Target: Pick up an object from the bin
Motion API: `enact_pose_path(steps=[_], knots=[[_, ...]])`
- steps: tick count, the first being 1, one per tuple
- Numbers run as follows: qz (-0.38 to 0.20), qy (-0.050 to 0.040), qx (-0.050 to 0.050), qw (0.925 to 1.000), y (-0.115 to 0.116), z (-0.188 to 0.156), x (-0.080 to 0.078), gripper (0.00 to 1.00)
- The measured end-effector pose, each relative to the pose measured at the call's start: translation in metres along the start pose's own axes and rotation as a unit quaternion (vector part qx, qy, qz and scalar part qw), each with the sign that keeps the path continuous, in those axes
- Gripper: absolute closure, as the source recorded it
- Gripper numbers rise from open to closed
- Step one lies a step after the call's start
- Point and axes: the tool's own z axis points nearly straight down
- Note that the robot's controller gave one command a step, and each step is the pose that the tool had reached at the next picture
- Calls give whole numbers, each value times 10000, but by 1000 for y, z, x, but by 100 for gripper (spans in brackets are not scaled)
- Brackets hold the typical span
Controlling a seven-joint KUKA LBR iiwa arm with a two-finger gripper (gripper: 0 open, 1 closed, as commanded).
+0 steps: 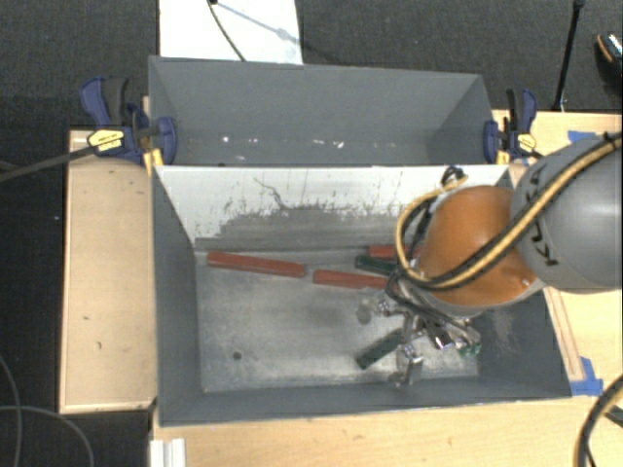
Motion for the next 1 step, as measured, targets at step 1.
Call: enact_pose_path(steps=[1], knots=[[-57,20,10,10000,-5,2,3,0]])
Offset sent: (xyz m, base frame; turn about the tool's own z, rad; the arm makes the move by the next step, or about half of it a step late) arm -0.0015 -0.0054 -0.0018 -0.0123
